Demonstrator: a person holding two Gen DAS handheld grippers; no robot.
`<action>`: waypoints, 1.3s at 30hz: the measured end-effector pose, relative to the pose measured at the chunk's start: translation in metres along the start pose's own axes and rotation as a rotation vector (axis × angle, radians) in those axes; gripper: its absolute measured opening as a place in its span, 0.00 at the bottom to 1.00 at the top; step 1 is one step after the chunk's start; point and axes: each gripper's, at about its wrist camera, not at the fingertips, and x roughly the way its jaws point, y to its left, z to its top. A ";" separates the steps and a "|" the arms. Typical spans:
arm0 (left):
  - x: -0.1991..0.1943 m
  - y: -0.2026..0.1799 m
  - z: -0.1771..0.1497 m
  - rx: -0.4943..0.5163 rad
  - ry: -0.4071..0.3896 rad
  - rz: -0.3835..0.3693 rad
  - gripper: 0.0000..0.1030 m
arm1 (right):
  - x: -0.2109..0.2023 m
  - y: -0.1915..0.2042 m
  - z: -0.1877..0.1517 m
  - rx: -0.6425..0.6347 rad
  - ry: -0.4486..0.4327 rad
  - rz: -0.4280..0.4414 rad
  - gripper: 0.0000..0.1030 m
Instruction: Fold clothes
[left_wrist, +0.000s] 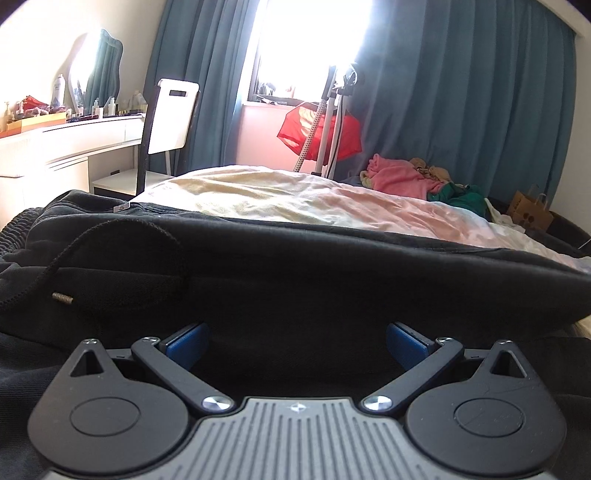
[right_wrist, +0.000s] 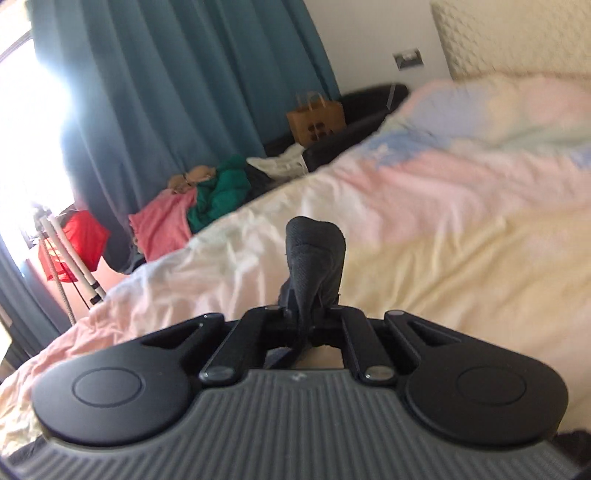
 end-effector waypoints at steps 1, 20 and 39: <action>0.000 0.000 0.000 0.002 0.000 0.000 1.00 | 0.004 -0.015 -0.012 0.056 0.037 -0.013 0.06; 0.001 -0.021 -0.006 0.091 0.009 0.020 1.00 | 0.025 -0.071 -0.054 0.149 0.138 0.037 0.06; -0.032 -0.024 -0.016 0.061 0.016 -0.005 1.00 | -0.095 0.002 -0.049 -0.134 0.045 0.139 0.81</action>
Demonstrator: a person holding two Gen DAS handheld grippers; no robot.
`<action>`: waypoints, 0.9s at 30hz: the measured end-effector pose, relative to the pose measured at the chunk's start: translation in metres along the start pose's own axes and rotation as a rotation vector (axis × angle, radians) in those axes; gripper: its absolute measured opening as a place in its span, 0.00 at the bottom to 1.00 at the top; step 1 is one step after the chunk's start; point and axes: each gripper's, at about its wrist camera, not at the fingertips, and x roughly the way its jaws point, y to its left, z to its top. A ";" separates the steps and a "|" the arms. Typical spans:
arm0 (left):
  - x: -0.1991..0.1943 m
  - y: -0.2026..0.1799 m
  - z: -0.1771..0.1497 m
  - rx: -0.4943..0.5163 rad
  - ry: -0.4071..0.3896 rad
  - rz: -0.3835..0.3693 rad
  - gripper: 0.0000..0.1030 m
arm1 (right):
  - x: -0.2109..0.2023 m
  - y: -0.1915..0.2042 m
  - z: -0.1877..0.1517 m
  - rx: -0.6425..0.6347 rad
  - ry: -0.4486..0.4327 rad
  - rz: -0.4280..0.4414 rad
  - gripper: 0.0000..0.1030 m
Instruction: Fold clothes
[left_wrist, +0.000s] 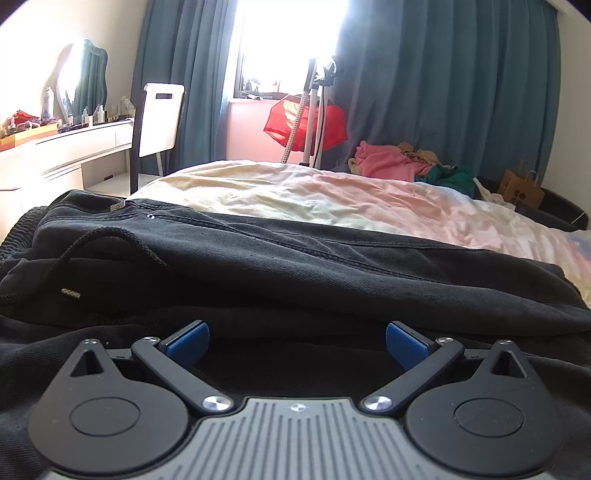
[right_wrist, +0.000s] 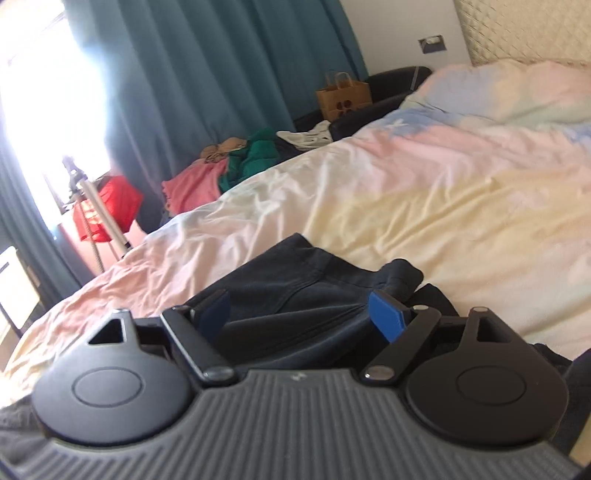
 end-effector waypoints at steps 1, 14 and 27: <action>-0.005 -0.001 -0.001 0.002 -0.007 0.006 1.00 | -0.013 0.008 -0.002 -0.024 0.005 0.026 0.81; -0.101 -0.019 -0.012 0.109 -0.083 -0.020 1.00 | -0.146 0.077 -0.040 -0.291 0.044 0.250 0.81; -0.120 -0.007 -0.038 0.038 0.085 0.011 1.00 | -0.149 0.046 -0.040 -0.186 0.081 0.194 0.81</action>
